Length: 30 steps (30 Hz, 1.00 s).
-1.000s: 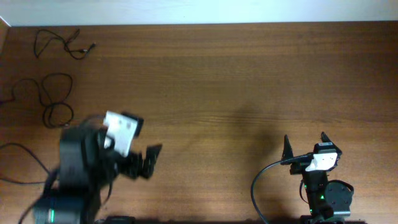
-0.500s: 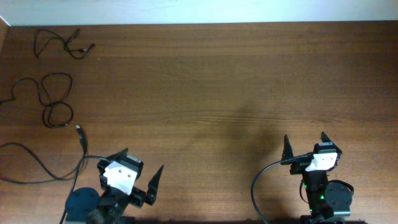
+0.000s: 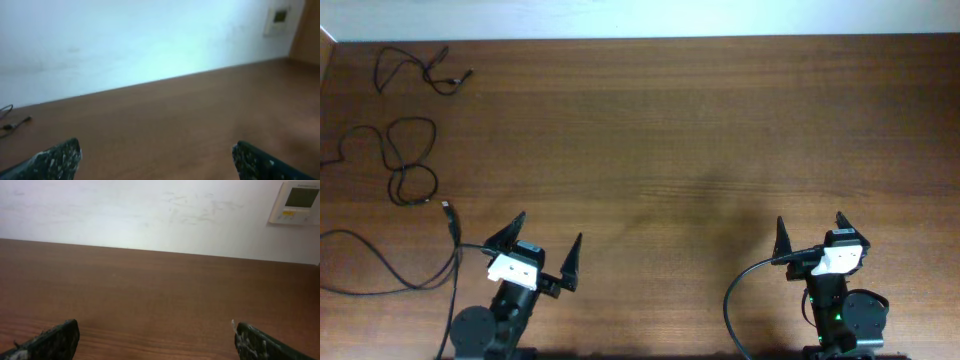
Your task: Untangle cables
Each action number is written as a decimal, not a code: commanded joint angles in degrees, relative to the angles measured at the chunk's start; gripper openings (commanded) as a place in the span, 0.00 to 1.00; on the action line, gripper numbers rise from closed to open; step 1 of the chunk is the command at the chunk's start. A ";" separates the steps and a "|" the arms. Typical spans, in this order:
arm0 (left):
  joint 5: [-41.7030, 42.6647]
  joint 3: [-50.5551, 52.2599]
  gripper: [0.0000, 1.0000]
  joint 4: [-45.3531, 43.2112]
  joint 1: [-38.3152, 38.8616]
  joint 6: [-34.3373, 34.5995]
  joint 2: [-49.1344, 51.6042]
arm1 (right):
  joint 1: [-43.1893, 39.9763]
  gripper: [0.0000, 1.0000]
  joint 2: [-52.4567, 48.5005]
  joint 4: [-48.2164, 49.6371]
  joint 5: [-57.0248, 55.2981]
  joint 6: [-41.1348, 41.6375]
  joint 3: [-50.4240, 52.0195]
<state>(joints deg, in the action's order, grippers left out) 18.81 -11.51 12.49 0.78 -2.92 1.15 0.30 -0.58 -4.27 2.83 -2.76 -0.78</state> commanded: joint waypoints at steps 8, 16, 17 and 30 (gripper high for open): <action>-5.88 10.08 0.99 -8.07 -0.46 8.31 -0.85 | -0.37 0.98 0.39 -0.17 -0.48 0.17 0.46; -13.14 10.99 0.99 -8.37 -0.42 8.46 -0.87 | -0.37 0.98 0.39 -0.17 -0.48 0.17 0.46; -14.25 10.99 0.99 -8.22 -0.42 8.46 -0.87 | -0.37 0.98 0.39 -0.17 -0.50 0.17 0.46; -17.22 11.04 0.99 -7.65 -0.42 3.93 -0.85 | -0.37 0.98 0.39 -0.17 -0.50 0.17 0.46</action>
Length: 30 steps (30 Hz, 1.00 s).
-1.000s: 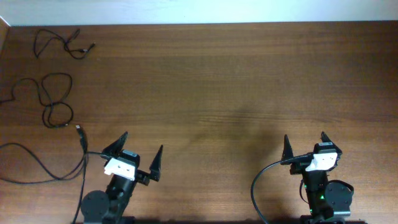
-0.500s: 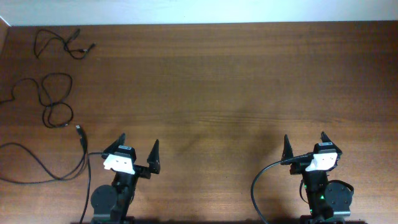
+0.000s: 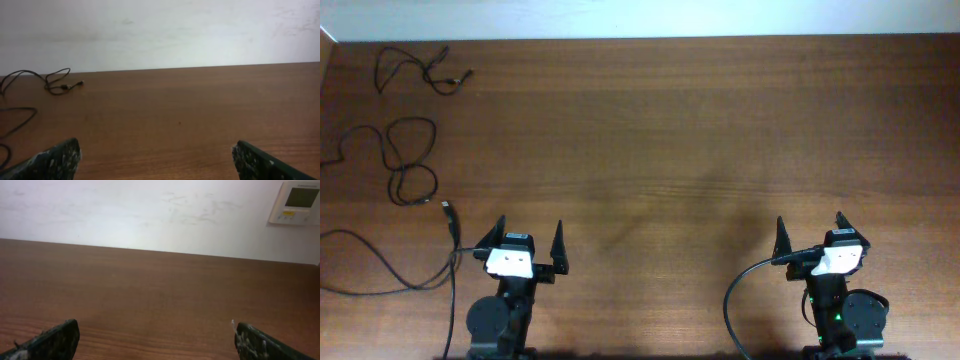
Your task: Untangle cables
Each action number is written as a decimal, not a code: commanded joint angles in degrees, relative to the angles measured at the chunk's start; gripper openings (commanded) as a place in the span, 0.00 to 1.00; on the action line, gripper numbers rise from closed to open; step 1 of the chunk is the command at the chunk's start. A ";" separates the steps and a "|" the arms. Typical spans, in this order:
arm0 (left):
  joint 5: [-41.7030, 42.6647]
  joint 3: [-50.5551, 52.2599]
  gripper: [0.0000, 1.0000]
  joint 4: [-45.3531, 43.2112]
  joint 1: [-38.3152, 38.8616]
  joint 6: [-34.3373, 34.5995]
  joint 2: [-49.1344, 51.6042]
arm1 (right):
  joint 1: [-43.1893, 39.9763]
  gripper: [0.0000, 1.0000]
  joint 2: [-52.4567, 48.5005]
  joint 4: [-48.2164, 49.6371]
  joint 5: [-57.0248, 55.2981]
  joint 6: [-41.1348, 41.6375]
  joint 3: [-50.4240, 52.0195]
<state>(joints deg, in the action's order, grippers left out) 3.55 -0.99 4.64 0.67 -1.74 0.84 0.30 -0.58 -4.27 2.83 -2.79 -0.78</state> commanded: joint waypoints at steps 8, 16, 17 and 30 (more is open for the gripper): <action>-1.88 0.52 0.99 0.17 -0.31 5.57 -0.55 | -0.37 0.98 0.39 -0.17 -0.48 0.20 0.46; -1.86 0.50 0.99 0.07 -0.31 4.72 -0.55 | -0.37 0.98 0.39 -0.17 -0.48 0.20 0.46; -1.86 0.50 0.99 0.07 -0.31 4.72 -0.55 | -0.37 0.98 0.39 -0.17 -0.48 0.20 0.46; -1.86 0.50 0.99 0.04 -0.31 4.72 -0.55 | -0.37 0.98 0.39 -0.17 -0.50 0.20 0.46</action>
